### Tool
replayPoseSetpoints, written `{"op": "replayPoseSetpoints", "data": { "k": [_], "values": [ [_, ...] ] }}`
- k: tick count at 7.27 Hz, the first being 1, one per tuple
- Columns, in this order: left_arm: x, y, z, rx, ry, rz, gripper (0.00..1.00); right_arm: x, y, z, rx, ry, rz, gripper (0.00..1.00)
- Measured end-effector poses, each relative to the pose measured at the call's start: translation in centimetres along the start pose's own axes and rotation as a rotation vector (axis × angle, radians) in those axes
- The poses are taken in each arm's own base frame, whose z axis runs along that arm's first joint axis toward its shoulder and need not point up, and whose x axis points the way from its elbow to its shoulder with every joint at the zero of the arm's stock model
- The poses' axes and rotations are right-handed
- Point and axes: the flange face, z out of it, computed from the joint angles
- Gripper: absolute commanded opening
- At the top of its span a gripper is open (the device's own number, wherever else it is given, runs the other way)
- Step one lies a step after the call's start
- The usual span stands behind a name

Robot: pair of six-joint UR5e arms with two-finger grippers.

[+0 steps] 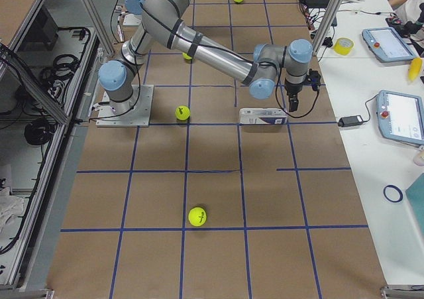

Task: Lift up tennis ball bucket
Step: 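Close the right gripper around the top of the tennis ball can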

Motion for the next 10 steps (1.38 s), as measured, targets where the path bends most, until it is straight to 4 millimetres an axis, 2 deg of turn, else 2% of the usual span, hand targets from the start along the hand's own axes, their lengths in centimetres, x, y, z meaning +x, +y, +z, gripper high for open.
{"op": "replayPoseSetpoints", "data": {
  "k": [2,4,5,7,9,10],
  "values": [
    [0.0,0.1,0.3,-0.005,0.001,0.0,1.0,0.5,0.1,4.3,-0.04,-0.003,0.001,1.0],
    [0.1,0.1,0.5,-0.008,0.005,-0.002,1.0,1.2,0.4,6.8,-0.072,-0.005,0.01,0.98],
    [0.1,0.1,0.6,-0.009,0.006,-0.003,1.0,1.4,0.6,7.4,-0.082,-0.006,0.014,0.88],
    [0.1,0.1,0.6,-0.01,0.006,-0.003,1.0,1.5,0.7,7.5,-0.094,-0.007,0.015,0.59],
    [0.1,0.1,0.7,-0.011,0.005,-0.003,1.0,1.4,0.7,6.8,-0.087,-0.017,-0.018,0.55],
    [0.1,0.1,0.7,-0.011,0.005,-0.003,1.0,0.8,0.6,4.9,-0.073,-0.014,-0.076,0.48]
  ]
}}
